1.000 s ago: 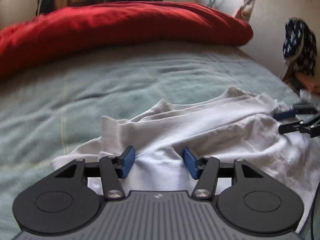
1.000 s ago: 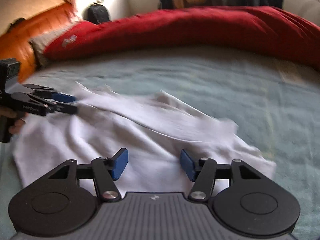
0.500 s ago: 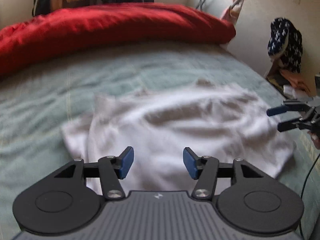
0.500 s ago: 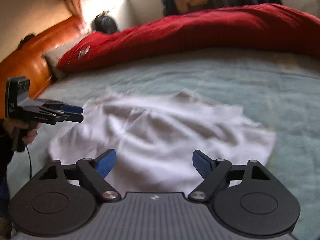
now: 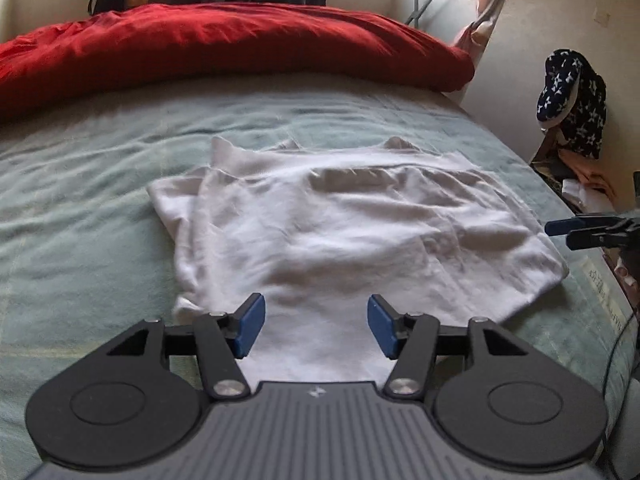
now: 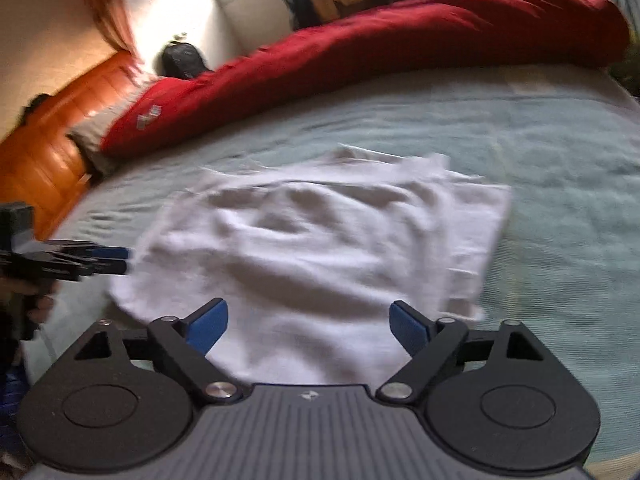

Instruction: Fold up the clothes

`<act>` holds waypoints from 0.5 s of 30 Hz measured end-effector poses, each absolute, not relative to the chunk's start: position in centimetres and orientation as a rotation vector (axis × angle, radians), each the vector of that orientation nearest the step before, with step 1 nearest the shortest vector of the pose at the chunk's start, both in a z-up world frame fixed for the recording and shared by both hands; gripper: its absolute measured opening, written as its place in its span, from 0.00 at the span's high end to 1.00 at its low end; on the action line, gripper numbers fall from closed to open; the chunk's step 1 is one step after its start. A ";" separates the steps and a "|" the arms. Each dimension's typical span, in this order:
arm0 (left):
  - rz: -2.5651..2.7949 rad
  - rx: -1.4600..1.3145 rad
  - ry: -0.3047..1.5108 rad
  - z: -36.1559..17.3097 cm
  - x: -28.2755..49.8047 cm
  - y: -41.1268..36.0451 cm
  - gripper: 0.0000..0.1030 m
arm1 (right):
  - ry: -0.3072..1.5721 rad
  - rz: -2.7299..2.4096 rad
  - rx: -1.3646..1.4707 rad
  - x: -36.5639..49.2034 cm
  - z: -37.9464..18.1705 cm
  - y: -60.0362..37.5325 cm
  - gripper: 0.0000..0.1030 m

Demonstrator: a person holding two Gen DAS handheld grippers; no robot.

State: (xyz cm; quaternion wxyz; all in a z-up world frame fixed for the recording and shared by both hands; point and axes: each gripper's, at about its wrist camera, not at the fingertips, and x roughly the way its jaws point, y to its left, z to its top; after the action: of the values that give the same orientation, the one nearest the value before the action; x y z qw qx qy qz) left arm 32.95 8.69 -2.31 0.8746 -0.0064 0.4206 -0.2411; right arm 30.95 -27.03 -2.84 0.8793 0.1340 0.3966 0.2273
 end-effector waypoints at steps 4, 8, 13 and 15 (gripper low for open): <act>-0.465 -0.013 0.934 -4.1 31.7 9.1 0.45 | 0.862 0.490 0.271 30.0 -3.7 -25.3 0.08; -0.457 0.072 0.892 -3.9 29.2 9.0 0.45 | 0.916 0.434 0.232 28.6 -5.6 -25.1 0.08; -0.463 0.399 0.728 -2.3 24.6 6.2 0.40 | 0.826 0.423 -0.001 25.2 -4.0 -22.9 0.04; -0.503 0.567 0.686 -2.7 23.2 4.2 0.38 | 0.809 0.415 -0.152 24.5 -3.6 -21.1 0.02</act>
State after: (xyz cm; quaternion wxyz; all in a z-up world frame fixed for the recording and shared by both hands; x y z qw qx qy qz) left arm 23.18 4.24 -2.73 0.8722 0.2712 0.3281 -0.2408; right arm 24.54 -21.09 -3.64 0.8958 -0.0734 0.3901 0.2000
